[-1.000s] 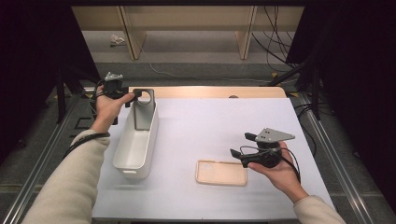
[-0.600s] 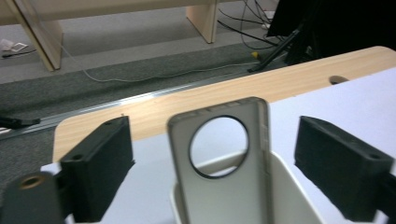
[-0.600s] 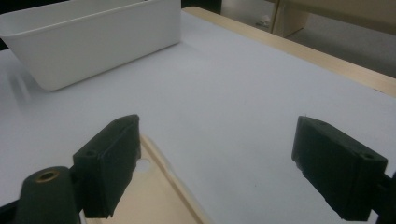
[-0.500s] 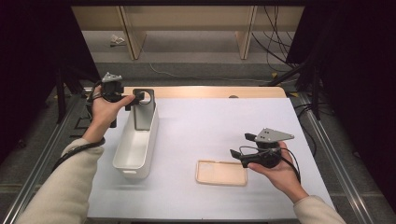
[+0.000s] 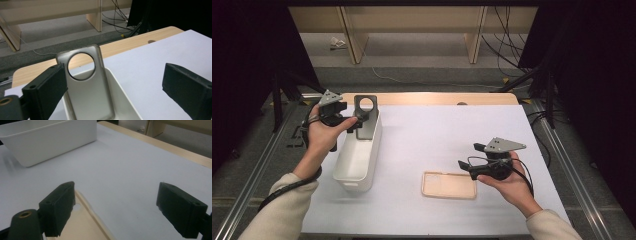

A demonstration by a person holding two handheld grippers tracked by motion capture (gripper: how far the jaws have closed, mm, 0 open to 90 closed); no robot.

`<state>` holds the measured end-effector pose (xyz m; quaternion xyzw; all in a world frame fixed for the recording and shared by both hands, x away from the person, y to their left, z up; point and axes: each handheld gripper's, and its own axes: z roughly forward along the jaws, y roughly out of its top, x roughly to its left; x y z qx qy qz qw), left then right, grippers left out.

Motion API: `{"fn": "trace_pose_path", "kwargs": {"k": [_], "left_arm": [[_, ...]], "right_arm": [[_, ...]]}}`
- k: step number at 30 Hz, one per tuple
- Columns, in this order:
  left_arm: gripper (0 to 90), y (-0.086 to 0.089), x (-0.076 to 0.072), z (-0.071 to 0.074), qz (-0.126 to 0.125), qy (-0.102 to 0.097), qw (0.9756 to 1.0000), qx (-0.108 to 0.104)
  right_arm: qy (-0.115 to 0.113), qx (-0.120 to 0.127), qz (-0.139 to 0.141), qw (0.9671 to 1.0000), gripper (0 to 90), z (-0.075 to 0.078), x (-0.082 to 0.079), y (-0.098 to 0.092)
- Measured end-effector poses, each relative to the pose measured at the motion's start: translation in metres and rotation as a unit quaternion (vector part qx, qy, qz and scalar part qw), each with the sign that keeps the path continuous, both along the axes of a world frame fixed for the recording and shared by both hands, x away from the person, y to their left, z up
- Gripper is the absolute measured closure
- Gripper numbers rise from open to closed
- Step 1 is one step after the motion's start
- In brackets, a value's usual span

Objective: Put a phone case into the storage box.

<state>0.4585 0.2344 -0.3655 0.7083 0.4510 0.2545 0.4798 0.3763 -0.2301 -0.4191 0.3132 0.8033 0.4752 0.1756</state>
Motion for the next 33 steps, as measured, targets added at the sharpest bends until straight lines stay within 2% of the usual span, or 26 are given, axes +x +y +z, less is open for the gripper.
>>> {"fn": "trace_pose_path", "kwargs": {"k": [8,12,19,23,33], "left_arm": [[7.2,-0.012,-0.040,-0.014,-0.028,0.012,0.9995,0.010],[7.3,-0.020,-0.056,-0.019,-0.045,0.012,0.9988,0.013],[9.1,-0.035,-0.082,-0.026,-0.070,0.005,0.9975,0.006],[9.1,-0.043,-0.095,-0.032,-0.083,0.009,0.9965,0.009],[9.5,-0.045,-0.116,-0.045,-0.086,0.015,0.9960,0.018]], "right_arm": [[0.004,-0.002,0.002,1.0000,16.3,-0.001,0.000,0.001],[0.005,-0.005,0.004,1.0000,16.4,-0.001,0.000,0.002],[0.006,-0.006,0.005,1.0000,16.4,-0.001,0.000,0.002],[0.006,-0.006,0.005,1.0000,16.4,-0.002,0.000,0.002],[0.008,-0.006,0.007,0.9999,16.4,-0.002,0.000,0.001]]}}
